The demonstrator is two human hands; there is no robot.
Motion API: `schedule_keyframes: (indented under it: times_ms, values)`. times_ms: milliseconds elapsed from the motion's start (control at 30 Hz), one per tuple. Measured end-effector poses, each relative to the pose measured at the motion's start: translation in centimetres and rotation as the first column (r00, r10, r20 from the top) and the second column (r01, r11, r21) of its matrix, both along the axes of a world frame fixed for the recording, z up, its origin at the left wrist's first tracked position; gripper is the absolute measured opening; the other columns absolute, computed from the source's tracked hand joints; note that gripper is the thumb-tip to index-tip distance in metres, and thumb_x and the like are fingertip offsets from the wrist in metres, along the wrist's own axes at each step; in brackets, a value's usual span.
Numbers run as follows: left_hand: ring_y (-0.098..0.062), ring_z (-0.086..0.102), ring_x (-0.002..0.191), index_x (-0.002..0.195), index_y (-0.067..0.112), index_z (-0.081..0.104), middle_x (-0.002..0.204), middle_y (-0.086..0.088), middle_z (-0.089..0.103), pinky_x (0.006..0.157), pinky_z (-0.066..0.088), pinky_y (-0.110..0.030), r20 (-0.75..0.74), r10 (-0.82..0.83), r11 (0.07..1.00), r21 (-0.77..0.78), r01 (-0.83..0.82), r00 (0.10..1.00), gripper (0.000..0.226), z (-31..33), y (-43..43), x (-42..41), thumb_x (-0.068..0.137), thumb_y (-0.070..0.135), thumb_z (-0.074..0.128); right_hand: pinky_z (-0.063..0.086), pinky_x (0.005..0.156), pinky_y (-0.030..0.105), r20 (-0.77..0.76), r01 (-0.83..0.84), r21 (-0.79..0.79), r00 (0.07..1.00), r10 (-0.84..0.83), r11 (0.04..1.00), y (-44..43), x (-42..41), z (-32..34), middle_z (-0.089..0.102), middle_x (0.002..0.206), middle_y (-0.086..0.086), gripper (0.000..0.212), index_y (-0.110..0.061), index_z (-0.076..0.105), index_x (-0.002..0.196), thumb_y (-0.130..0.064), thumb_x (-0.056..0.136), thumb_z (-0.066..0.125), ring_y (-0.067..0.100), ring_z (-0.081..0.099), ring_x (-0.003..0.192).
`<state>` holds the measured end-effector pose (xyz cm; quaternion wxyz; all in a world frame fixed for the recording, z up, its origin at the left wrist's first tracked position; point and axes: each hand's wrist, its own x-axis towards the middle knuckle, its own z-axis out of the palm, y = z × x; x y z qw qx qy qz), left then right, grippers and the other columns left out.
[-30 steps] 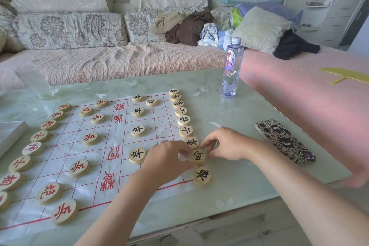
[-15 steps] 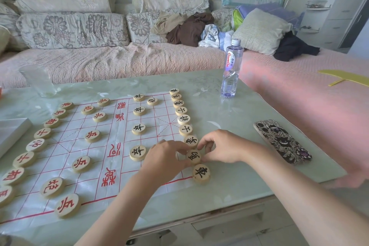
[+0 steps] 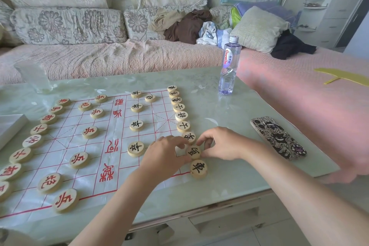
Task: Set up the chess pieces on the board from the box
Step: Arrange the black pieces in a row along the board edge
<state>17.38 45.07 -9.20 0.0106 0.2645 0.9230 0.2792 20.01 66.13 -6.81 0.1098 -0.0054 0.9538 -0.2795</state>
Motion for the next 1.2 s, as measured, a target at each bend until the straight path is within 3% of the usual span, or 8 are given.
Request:
schedule_keyframes:
  times_ms: [200,300,500,600,733,933,1067,1200]
  values:
    - [-0.005,0.051,0.087,0.095,0.038,0.065,0.087,0.019,0.058,0.080,0.042,-0.025,-0.046,-0.037,0.999,-0.018,0.036,0.998,0.017,0.7,-0.7,2.2,0.079,0.041,0.069,0.052,0.075,0.025,-0.061,0.034,0.049,0.998,-0.031,0.998,-0.4,1.8,0.7,0.065,0.087,-0.015,0.021,-0.033,0.065,0.084,-0.048,0.073,0.075,0.006,0.062,0.082]
    - [-0.003,0.050,0.090,0.097,0.040,0.064,0.087,0.022,0.059,0.081,0.038,-0.022,-0.066,-0.051,0.997,-0.055,0.047,0.996,0.016,0.7,-1.0,3.4,0.082,0.043,0.065,0.049,0.066,0.024,0.001,0.000,0.069,1.000,0.000,0.998,-0.8,3.1,0.6,0.065,0.086,-0.014,0.035,-0.033,0.065,0.089,-0.055,0.066,0.079,0.004,0.061,0.076]
    - [0.000,0.049,0.093,0.106,0.044,0.061,0.089,0.030,0.063,0.088,0.036,-0.024,-0.075,-0.062,0.995,-0.081,0.055,0.995,0.030,0.5,-1.2,4.6,0.079,0.057,0.062,0.045,0.069,0.021,-0.008,-0.005,0.063,1.000,0.006,0.998,-0.6,4.5,0.0,0.064,0.091,-0.015,0.045,-0.038,0.067,0.104,-0.063,0.068,0.078,0.000,0.060,0.083]
    - [0.004,0.047,0.090,0.108,0.049,0.058,0.090,0.033,0.062,0.083,0.033,-0.022,-0.076,-0.052,0.997,-0.065,0.047,0.996,0.043,0.4,-1.1,5.0,0.069,0.066,0.066,0.043,0.068,0.021,0.010,-0.031,0.041,0.999,0.031,0.999,-0.6,4.9,-0.1,0.063,0.092,-0.015,0.041,-0.041,0.066,0.109,-0.058,0.073,0.075,0.000,0.058,0.081]
    - [0.003,0.048,0.088,0.103,0.048,0.060,0.088,0.030,0.063,0.080,0.031,-0.023,-0.079,-0.019,0.999,-0.046,0.015,0.997,0.043,0.3,-0.7,5.0,0.066,0.070,0.066,0.042,0.066,0.020,0.024,-0.045,0.054,0.999,0.044,0.998,-0.6,5.2,0.2,0.064,0.093,-0.014,0.036,-0.037,0.068,0.109,-0.050,0.076,0.074,0.001,0.058,0.081]
    - [0.002,0.052,0.086,0.101,0.046,0.061,0.087,0.027,0.062,0.087,0.043,-0.029,-0.038,0.022,1.000,0.000,-0.022,0.999,0.024,0.3,-1.2,4.8,0.079,0.045,0.070,0.050,0.078,0.023,0.024,-0.016,0.078,1.000,0.014,0.997,-0.2,5.3,0.4,0.064,0.095,-0.016,0.024,-0.035,0.069,0.095,-0.052,0.079,0.071,0.005,0.062,0.091]
    - [0.001,0.053,0.088,0.099,0.044,0.062,0.085,0.030,0.063,0.088,0.043,-0.029,-0.015,0.009,1.000,-0.007,-0.009,1.000,0.020,0.4,-1.1,4.9,0.080,0.044,0.068,0.042,0.066,0.019,0.007,-0.017,0.002,1.000,0.016,1.000,-0.6,5.2,-0.1,0.065,0.097,-0.014,0.031,-0.039,0.064,0.110,-0.038,0.080,0.071,0.000,0.057,0.079]
    - [-0.001,0.054,0.089,0.099,0.044,0.065,0.078,0.035,0.060,0.090,0.042,-0.028,0.014,0.006,1.000,0.005,-0.006,1.000,0.024,0.5,-0.5,5.2,0.076,0.050,0.069,0.041,0.061,0.017,0.002,-0.054,0.013,0.999,0.054,0.998,-0.8,5.1,-0.2,0.067,0.092,-0.012,0.027,-0.037,0.070,0.103,-0.036,0.077,0.075,0.000,0.057,0.074]
